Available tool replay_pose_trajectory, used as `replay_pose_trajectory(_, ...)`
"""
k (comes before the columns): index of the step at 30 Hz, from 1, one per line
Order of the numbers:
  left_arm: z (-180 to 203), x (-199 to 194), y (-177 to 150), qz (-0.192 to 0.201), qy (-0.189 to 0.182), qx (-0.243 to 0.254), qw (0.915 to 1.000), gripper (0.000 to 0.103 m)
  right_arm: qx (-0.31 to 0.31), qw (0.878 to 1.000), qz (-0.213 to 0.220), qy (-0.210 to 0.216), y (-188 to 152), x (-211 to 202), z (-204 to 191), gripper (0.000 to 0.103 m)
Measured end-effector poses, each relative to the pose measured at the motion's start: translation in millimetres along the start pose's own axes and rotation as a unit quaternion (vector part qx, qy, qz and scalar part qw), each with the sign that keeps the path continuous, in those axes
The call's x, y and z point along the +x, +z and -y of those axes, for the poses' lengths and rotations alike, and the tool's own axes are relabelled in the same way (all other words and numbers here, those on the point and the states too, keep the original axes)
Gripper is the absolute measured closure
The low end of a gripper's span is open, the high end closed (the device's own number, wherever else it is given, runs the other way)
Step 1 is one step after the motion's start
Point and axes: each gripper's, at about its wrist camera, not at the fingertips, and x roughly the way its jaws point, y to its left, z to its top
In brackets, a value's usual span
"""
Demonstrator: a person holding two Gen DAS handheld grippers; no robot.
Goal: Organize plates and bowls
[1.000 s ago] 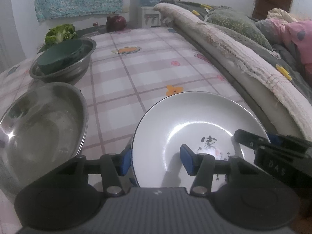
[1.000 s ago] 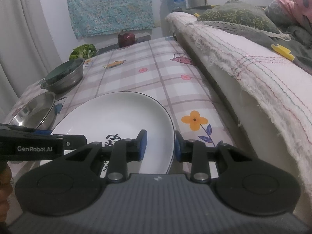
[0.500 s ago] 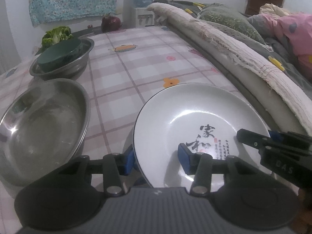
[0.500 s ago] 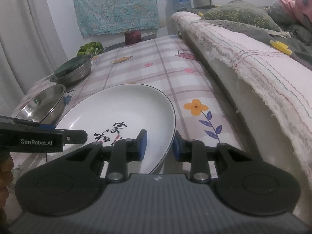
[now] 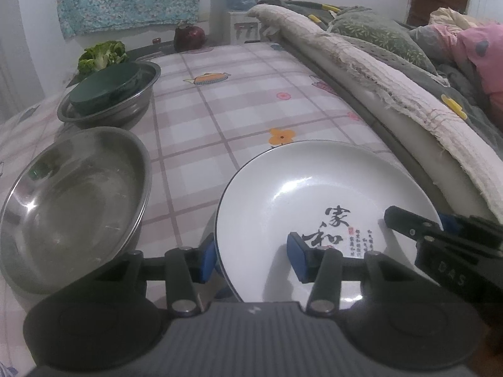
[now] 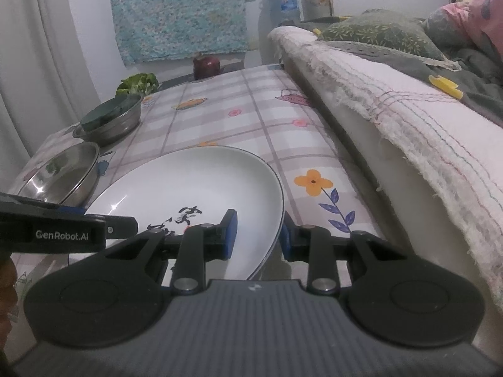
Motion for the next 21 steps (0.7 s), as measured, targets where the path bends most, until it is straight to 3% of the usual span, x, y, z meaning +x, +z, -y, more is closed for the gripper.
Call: replay_pose_trajectory(21, -4, -14, 10, 0.018, 0.0, -0.013, 0.9997, 0.055, 0.0, 1.0, 0.006, 0.004, 8, -6, -2, 0.075)
